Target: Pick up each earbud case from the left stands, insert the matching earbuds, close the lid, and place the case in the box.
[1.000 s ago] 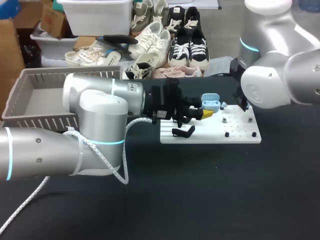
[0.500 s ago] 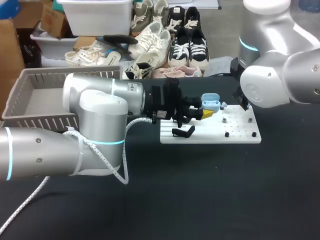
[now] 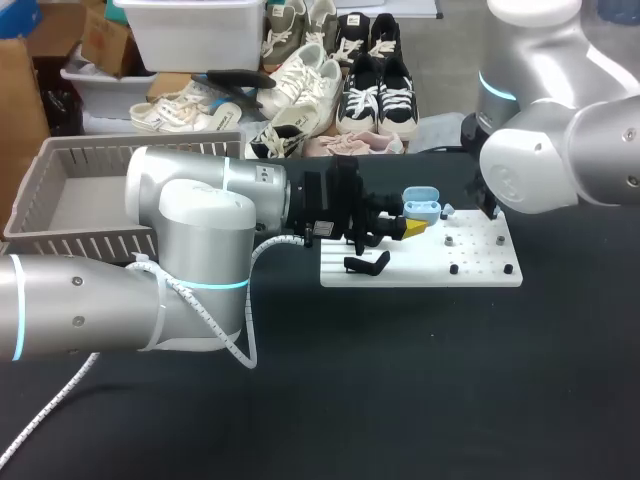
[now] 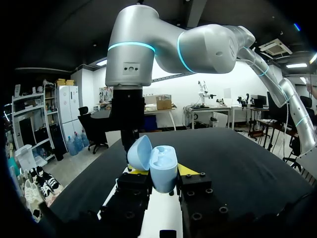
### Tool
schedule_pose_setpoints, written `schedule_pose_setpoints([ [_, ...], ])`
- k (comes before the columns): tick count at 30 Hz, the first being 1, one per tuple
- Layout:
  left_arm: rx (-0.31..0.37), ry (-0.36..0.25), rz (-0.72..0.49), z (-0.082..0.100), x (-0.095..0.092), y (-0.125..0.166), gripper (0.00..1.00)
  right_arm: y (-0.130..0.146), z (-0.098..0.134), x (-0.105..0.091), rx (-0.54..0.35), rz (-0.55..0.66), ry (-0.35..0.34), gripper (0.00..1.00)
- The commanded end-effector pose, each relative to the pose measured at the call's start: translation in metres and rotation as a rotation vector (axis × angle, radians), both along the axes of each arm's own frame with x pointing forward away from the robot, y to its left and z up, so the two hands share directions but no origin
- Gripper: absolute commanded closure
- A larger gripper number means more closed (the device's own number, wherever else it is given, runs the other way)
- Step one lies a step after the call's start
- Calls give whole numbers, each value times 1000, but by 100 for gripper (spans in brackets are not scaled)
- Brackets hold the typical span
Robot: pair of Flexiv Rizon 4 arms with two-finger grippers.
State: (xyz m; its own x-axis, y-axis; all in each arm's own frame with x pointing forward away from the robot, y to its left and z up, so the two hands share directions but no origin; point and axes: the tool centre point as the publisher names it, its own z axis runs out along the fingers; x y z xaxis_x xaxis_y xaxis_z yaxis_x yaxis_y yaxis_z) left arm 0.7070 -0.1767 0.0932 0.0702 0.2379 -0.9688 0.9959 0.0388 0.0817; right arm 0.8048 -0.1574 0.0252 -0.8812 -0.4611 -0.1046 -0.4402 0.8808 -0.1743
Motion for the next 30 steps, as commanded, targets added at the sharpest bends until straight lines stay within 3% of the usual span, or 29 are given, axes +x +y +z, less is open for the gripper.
schedule_pose_setpoints([
  [1, -4, -2, 1, -1, 0, 0, 100, 1, 0, -1, -2, -4, -3, 60],
  [11, -4, -2, 1, -1, 0, 0, 100, 3, -2, -5, 3, -16, 0, 68],
  [30, -4, -2, 1, -1, 0, 0, 100, 3, -2, -7, 7, -36, -1, 72],
])
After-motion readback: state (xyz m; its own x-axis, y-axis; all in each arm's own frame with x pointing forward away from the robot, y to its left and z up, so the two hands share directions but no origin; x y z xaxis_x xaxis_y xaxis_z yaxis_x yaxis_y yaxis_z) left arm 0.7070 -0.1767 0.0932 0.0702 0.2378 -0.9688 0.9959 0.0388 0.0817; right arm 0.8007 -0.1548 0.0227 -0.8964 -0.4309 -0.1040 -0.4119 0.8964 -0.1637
